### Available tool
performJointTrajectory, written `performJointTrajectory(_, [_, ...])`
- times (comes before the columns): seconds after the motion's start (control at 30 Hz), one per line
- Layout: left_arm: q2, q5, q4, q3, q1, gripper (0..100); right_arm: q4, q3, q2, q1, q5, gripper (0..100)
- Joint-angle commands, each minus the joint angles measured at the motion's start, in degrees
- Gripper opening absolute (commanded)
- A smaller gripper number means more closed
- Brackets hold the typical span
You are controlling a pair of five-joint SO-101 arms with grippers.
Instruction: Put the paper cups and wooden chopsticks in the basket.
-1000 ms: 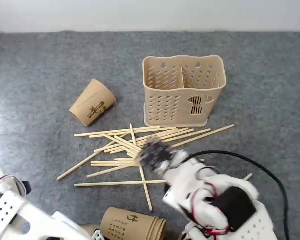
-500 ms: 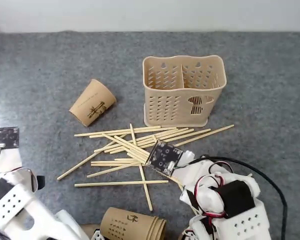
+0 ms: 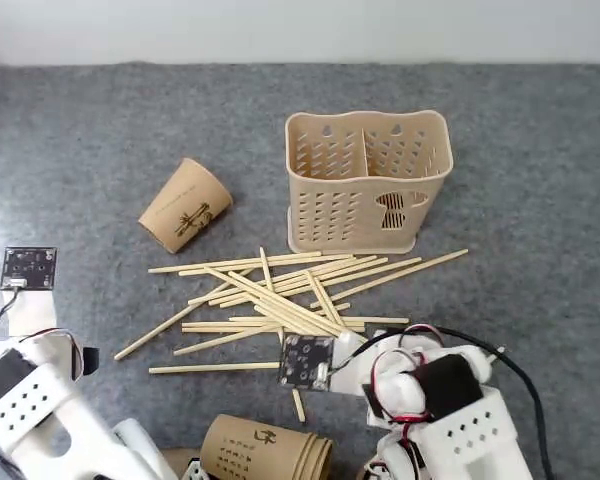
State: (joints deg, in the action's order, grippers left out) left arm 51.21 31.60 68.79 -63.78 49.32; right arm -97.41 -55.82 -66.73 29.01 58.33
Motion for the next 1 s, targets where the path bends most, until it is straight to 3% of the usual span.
performJointTrajectory(0.0, [0.5,-3.9,-0.1,0.9,-0.2,27,1.3,0.1,-0.2,2.2,-0.6,27.3])
performJointTrajectory(0.17, [0.5,-8.4,0.3,0.8,-0.1,27,-0.2,3.5,3.1,4.8,-9.4,27.3])
performJointTrajectory(0.37, [0.5,-13.6,0.0,0.9,-0.1,27,-5.2,11.4,16.7,6.6,-10.0,27.3])
performJointTrajectory(0.5, [0.5,-13.8,0.0,1.3,2.1,27,-4.9,12.0,15.3,7.8,-9.7,27.6])
performJointTrajectory(0.73, [0.5,-13.8,0.2,6.5,12.8,27,-4.1,8.1,5.9,22.1,-13.9,27.5])
performJointTrajectory(0.97, [0.5,-13.5,-0.7,6.9,14.5,27,-3.6,7.6,5.5,28.0,-13.8,27.4])
